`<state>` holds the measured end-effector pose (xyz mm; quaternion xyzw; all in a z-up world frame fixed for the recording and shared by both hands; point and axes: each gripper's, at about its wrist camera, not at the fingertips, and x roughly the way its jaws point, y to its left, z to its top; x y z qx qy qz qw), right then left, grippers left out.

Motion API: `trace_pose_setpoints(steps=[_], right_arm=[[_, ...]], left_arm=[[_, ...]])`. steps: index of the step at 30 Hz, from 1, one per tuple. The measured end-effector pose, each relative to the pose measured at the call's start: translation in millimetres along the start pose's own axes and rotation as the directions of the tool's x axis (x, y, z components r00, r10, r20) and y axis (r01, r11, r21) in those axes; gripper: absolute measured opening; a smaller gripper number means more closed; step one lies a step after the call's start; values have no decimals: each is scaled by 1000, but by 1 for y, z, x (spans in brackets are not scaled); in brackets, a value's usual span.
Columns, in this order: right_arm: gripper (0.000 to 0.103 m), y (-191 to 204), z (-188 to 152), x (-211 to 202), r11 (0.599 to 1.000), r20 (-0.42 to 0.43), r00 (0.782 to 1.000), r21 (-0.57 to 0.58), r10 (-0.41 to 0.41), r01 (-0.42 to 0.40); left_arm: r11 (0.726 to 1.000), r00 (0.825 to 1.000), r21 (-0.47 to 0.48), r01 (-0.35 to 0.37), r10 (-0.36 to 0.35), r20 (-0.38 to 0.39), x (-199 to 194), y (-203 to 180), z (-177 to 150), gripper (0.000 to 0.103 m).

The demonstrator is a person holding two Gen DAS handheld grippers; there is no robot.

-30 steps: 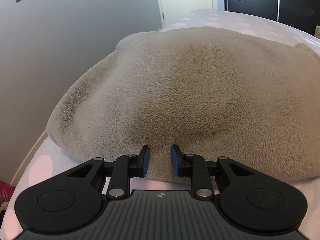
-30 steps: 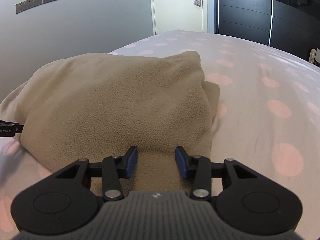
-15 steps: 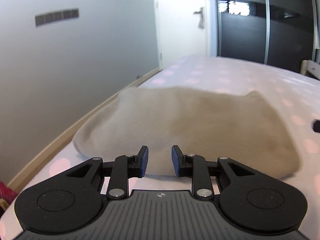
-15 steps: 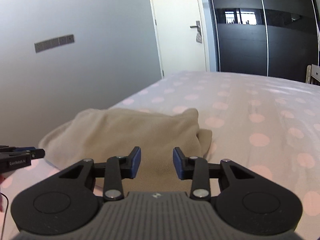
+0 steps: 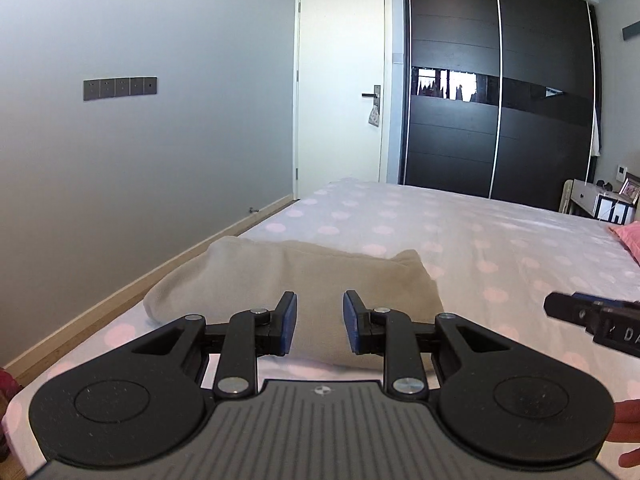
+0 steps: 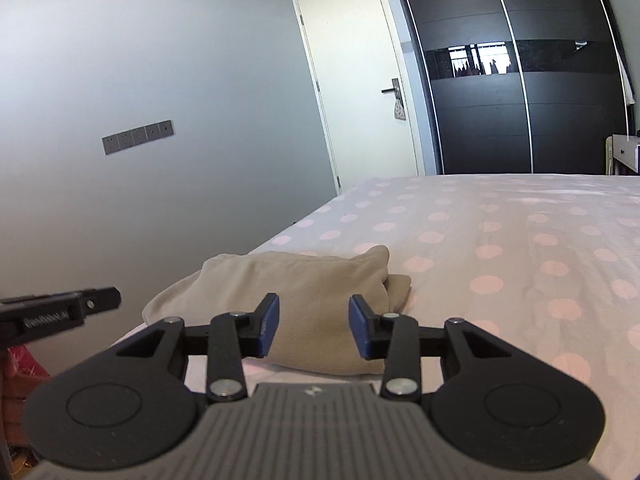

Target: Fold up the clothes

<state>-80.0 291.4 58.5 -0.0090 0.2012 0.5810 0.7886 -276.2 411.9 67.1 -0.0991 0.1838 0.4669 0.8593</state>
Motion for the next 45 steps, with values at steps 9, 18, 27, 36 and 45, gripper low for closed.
trace_pose_setpoints(steps=[9, 18, 27, 36, 45], right_arm=[[55, 18, -36, -73, 999, -37, 999, -36, -22, 20], [75, 18, -69, -102, 994, -85, 990, -11, -113, 113], [75, 14, -84, -101, 988, -126, 981, 20, -148, 152], [75, 14, -90, -94, 985, -136, 976, 10, -169, 172], [75, 15, -97, -92, 988, -150, 977, -4, -152, 154]], left_arm=[[999, 997, -11, -32, 32, -71, -47, -34, -43, 23], [999, 988, 0, -48, 47, -148, -72, -51, -88, 50], [998, 981, 34, -47, 52, -185, -68, -59, -106, 52], [998, 976, 46, -36, 45, -215, -57, -64, -115, 52], [998, 976, 60, -10, 23, -215, -57, -70, -118, 53]])
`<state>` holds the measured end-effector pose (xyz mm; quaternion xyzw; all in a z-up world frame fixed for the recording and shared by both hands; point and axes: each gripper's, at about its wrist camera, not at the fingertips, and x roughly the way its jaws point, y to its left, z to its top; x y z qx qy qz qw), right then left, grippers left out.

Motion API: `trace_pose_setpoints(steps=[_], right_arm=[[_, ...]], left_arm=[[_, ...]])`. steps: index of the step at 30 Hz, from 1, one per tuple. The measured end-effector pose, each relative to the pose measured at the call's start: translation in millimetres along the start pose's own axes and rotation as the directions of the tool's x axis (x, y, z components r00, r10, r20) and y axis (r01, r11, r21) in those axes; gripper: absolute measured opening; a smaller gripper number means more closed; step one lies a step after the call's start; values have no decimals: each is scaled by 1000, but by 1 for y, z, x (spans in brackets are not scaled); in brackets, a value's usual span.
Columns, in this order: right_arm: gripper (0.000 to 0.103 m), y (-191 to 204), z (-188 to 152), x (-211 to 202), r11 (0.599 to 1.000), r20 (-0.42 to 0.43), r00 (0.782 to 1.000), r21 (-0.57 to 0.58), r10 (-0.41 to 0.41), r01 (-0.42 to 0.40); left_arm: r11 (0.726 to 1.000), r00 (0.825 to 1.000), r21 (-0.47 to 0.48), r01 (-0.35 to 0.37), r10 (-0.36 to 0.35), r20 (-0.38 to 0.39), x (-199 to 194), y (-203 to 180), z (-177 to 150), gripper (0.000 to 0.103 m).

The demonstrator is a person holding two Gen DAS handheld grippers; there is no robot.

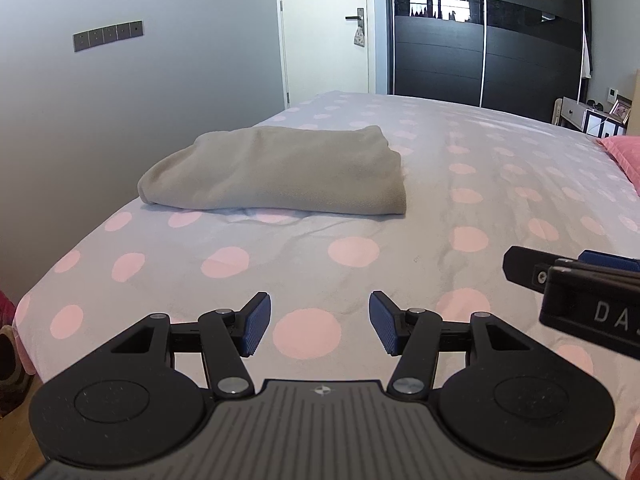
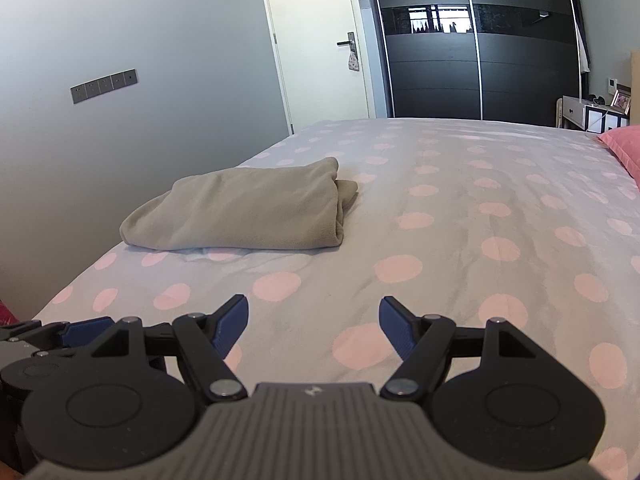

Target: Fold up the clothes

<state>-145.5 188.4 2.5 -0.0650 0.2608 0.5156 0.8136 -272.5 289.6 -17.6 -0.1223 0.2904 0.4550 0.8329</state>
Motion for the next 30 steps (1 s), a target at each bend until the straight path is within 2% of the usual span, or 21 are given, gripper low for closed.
trace_pose_setpoints(steps=[20, 30], right_arm=[[75, 3, -3, 0, 1000, -8, 1000, -27, 0, 0], [75, 4, -4, 2, 1000, -13, 1000, -24, -6, 6]], left_arm=[[1000, 1000, 13, -4, 4, -1, 1, -3, 1, 53], [1000, 1000, 6, 19, -19, 14, -1, -1, -1, 53]])
